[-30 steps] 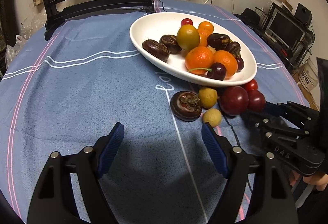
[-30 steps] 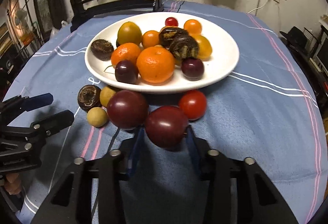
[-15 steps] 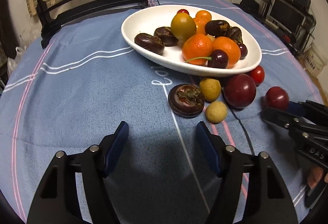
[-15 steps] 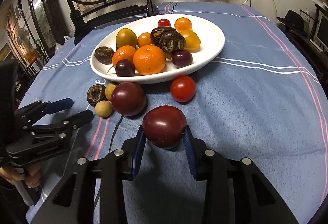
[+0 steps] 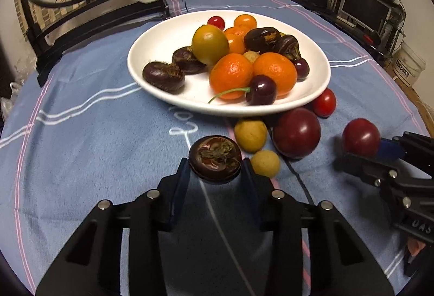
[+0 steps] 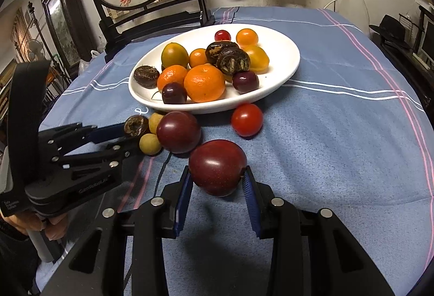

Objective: Organize fruits
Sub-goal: 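Carry both fruits over the plate and open both tools to release them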

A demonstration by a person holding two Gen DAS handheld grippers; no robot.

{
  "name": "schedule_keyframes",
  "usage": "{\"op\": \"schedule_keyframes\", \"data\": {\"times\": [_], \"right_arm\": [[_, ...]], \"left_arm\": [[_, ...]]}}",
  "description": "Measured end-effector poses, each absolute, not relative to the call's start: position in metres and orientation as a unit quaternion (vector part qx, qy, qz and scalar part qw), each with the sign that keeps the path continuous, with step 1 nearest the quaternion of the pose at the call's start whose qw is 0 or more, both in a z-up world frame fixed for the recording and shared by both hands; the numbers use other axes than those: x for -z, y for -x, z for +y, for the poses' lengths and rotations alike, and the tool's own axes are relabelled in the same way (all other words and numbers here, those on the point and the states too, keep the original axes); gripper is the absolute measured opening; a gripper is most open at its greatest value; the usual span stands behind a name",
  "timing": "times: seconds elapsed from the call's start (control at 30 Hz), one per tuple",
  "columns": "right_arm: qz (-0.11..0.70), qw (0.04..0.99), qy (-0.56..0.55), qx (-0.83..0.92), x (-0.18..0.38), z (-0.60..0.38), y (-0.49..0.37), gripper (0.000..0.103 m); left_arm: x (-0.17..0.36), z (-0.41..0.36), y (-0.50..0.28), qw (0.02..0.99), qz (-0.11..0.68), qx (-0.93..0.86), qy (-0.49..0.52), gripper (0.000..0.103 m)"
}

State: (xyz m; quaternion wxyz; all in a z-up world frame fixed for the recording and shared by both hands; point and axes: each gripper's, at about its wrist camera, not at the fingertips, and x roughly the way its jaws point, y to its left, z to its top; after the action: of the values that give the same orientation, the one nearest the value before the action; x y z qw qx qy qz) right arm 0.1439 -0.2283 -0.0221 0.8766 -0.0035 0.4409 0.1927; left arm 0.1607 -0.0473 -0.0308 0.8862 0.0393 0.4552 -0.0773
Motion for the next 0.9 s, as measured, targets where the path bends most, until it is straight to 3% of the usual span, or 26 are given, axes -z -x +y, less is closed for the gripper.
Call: {"op": "schedule_keyframes", "data": {"times": [0.43,0.67,0.9], "right_arm": [[0.397,0.886,-0.058,-0.231,-0.010,-0.232,-0.146,0.038],[0.381,0.892,-0.040,-0.240,-0.041,-0.211,-0.184,0.038],[0.403,0.885,-0.034,-0.230,-0.024,-0.188,-0.232,0.038]], "left_arm": [[-0.026,-0.044,-0.144,0.911,0.399,0.100,-0.023,0.038],[-0.040,-0.042,-0.186,0.914,0.395,0.091,0.008,0.038],[-0.033,-0.027,-0.243,0.907,0.414,0.057,0.053,0.038]]}}
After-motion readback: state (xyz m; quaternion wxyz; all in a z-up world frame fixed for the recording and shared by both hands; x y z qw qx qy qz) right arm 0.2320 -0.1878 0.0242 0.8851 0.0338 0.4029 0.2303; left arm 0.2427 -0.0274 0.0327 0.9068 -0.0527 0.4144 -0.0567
